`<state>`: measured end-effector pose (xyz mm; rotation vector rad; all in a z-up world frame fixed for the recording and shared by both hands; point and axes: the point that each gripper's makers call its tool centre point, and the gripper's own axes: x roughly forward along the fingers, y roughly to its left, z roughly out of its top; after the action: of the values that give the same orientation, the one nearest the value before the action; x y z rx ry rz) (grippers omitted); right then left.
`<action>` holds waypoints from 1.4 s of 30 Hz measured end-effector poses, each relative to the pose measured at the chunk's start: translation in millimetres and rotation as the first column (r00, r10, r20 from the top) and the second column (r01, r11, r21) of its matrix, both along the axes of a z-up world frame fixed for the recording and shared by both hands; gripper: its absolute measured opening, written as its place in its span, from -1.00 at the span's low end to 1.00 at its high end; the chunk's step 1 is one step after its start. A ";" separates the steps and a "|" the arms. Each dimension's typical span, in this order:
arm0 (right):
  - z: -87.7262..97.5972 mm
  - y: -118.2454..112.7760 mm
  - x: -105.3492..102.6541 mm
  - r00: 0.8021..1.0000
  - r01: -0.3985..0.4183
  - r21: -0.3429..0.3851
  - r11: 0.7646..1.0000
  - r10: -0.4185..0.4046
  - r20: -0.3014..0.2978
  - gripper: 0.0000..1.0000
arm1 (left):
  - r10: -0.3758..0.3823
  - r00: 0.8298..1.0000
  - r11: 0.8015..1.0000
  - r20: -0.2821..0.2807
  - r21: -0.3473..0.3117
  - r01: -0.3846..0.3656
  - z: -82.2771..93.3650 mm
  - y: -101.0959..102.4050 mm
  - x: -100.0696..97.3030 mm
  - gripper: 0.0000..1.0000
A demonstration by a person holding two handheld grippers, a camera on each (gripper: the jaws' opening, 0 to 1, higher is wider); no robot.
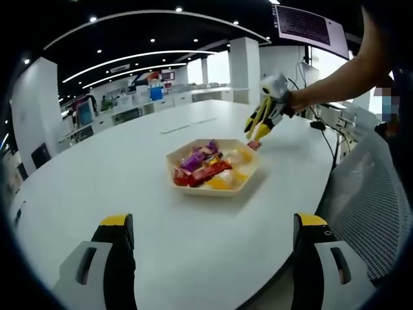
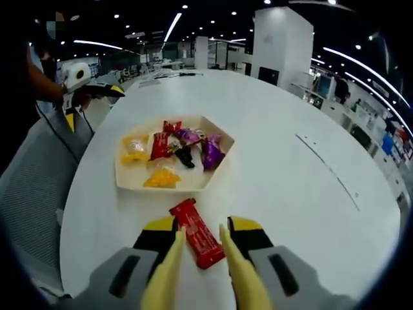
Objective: Place the target food into the container with the food tongs after gripping and lifting it, then release it inside without dropping or visibly crushing the food.
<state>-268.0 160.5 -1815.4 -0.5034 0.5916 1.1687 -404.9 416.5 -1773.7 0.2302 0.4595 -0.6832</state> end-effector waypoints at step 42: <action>-5.8 -18.7 -0.6 0.986 0.122 -0.078 0.989 -0.130 -0.106 -0.54 | -0.014 1.000 1.000 -0.004 0.001 0.014 -1.1 -1.6 -0.6 0.99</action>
<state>-268.6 141.8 -1821.2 -0.4572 0.7533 1.0629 -405.5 414.9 -1774.9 0.2330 0.4618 -0.6972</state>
